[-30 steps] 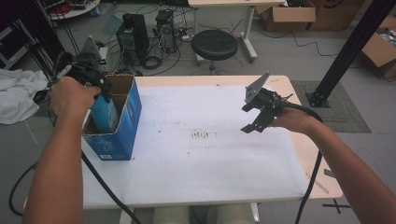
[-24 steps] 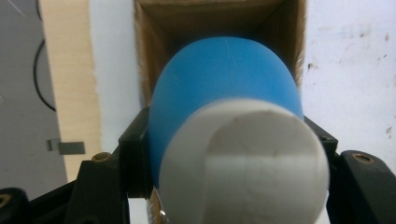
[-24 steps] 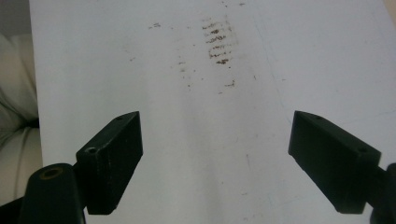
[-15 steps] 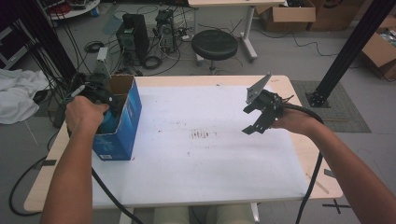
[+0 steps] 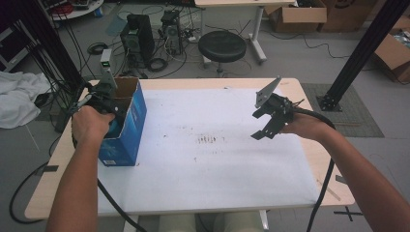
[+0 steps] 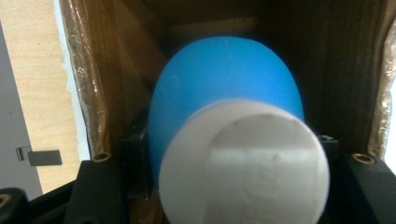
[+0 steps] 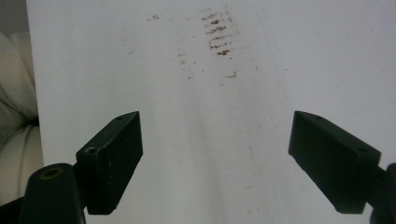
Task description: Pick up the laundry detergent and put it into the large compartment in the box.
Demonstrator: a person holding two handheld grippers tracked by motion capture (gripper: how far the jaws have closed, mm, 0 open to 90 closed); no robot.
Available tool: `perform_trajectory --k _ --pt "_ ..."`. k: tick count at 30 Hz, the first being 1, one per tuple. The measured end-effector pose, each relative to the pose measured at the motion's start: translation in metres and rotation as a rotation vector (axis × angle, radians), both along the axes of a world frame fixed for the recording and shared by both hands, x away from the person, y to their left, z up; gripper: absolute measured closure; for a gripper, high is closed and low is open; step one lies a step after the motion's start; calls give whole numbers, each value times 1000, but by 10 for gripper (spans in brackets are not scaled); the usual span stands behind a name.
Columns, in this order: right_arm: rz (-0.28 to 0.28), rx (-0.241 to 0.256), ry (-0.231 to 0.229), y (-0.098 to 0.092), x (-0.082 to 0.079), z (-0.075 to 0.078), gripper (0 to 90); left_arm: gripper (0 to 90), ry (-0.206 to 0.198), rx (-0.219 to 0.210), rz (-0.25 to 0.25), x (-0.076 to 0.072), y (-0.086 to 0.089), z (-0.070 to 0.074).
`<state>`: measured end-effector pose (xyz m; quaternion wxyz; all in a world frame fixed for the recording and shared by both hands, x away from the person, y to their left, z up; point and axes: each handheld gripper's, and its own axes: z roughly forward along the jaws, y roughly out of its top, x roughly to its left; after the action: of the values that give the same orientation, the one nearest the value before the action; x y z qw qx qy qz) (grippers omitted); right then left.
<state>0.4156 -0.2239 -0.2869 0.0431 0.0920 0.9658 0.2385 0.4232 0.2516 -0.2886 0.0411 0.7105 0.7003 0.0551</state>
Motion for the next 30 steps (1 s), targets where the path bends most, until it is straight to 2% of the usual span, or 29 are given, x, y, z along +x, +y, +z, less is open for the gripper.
perform_trajectory --k 10,14,22,30 --pt "11 -4 -2 3 0 -2 175 374 9 -6 12 0 2 0" --pt "8 -4 2 3 -1 -1 175 357 -9 -29 18 -1 5 3" --pt "10 -6 2 3 -1 -1 175 335 -8 -41 13 -1 5 4" --pt "11 -5 4 1 -2 -1 175 312 -17 -76 15 -4 8 10"
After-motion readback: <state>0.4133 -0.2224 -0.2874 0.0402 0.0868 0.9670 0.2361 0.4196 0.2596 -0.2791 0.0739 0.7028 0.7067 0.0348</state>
